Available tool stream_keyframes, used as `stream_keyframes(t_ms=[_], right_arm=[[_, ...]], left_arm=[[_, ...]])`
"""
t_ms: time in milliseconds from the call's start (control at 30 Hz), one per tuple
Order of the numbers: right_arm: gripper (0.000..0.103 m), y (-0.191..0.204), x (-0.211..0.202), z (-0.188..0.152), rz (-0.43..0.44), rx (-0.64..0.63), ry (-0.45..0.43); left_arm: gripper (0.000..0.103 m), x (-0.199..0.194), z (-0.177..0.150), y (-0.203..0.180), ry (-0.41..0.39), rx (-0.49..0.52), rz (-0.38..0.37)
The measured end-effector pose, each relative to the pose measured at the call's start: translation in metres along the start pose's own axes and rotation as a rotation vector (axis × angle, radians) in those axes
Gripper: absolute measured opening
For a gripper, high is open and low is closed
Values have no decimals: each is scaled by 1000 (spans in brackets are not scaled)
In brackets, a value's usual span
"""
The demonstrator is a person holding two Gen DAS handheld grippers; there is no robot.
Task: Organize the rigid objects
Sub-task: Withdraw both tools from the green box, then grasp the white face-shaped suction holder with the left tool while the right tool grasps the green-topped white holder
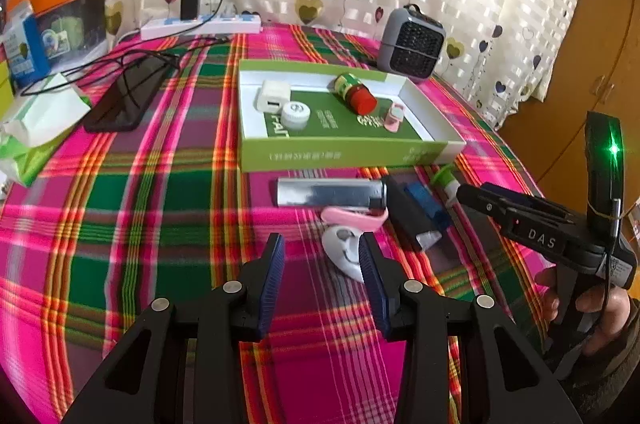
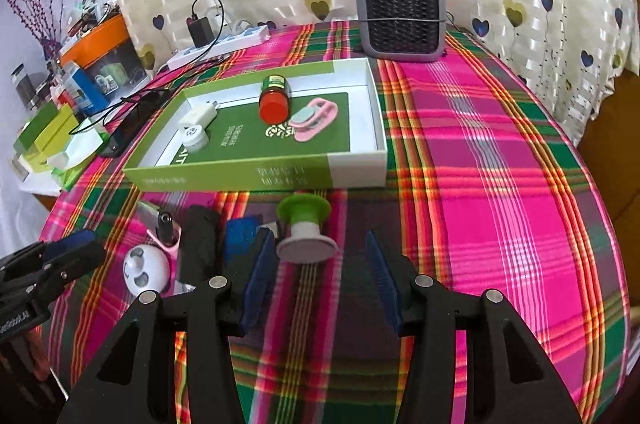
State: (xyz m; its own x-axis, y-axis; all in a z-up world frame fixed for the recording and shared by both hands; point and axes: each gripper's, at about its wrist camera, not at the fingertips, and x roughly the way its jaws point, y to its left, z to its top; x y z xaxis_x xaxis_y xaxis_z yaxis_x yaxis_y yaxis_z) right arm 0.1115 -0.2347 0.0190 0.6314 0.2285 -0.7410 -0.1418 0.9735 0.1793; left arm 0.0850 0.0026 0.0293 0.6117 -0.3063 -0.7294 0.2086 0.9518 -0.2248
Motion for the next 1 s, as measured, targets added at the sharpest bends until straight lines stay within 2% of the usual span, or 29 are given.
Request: stream_keyframes(t_ms=[300,1000], right_arm=[[49,3,8,-2,16,-21,15],[49,3,28,9,-23,-33,57]], left_arm=[[39,6,-6,-10,23,9,-39],[40,30,-2,-9,71,-23,-30]])
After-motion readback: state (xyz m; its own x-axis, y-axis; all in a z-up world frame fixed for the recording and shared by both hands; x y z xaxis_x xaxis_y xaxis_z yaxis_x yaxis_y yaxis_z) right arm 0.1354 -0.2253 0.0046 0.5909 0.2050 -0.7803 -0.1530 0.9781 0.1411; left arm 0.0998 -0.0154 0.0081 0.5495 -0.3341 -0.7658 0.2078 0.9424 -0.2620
